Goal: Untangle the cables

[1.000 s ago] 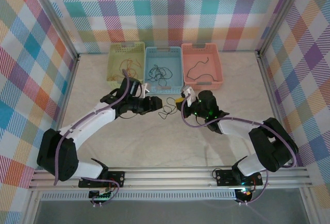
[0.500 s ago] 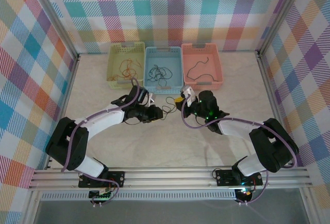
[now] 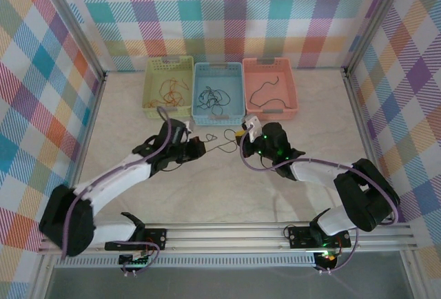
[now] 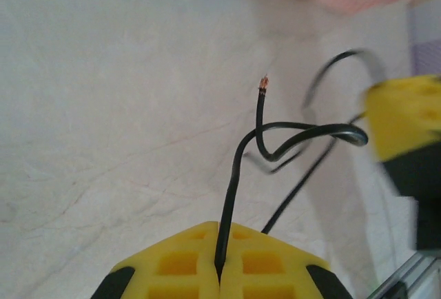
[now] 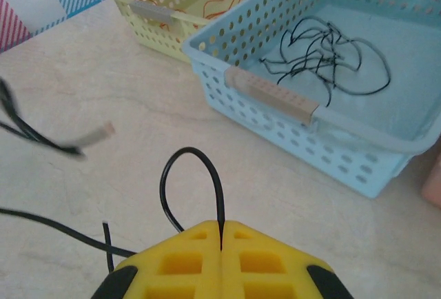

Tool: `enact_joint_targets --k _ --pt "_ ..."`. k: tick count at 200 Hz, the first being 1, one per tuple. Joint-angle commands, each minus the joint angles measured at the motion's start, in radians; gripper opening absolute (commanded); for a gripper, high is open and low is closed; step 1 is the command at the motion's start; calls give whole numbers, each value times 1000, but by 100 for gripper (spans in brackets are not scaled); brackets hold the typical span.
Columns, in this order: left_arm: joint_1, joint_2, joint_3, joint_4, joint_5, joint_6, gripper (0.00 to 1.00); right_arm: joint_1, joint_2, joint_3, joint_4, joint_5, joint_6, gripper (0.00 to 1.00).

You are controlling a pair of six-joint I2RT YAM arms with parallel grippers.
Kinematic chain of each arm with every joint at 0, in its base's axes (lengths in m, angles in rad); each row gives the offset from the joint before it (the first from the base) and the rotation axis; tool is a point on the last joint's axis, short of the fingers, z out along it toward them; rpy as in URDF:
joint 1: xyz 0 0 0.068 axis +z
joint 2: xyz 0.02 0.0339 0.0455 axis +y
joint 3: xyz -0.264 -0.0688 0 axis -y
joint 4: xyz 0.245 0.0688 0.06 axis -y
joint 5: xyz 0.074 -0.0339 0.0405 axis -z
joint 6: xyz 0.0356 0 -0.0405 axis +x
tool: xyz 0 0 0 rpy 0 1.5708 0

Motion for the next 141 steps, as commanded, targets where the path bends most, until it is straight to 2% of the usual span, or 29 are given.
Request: enact_joint_targets --k 1,30,53,86,95,108,116,141 --pt "-2 -155 -64 -17 -173 -4 0 -22 -7 82 -114 127 143 0" --pt "-2 -348 -103 58 -262 49 0 -22 -6 134 -226 87 377 0" --pt "-2 -439 -119 122 -293 114 0 -21 4 116 -249 53 484 0" --pt "-2 -417 -90 158 -215 194 0 -22 20 76 -157 -25 442 0" --pt "-2 -396 -63 138 -190 206 0 -21 13 75 -135 -52 388 8" --pt "-2 -365 -25 116 -157 225 0 -21 -4 83 -113 -111 280 31" --pt "-2 -352 -6 101 -144 235 0 -21 -20 92 -120 -134 219 41" --pt "-2 -309 47 54 -120 258 0 -21 -90 90 -147 -178 44 53"
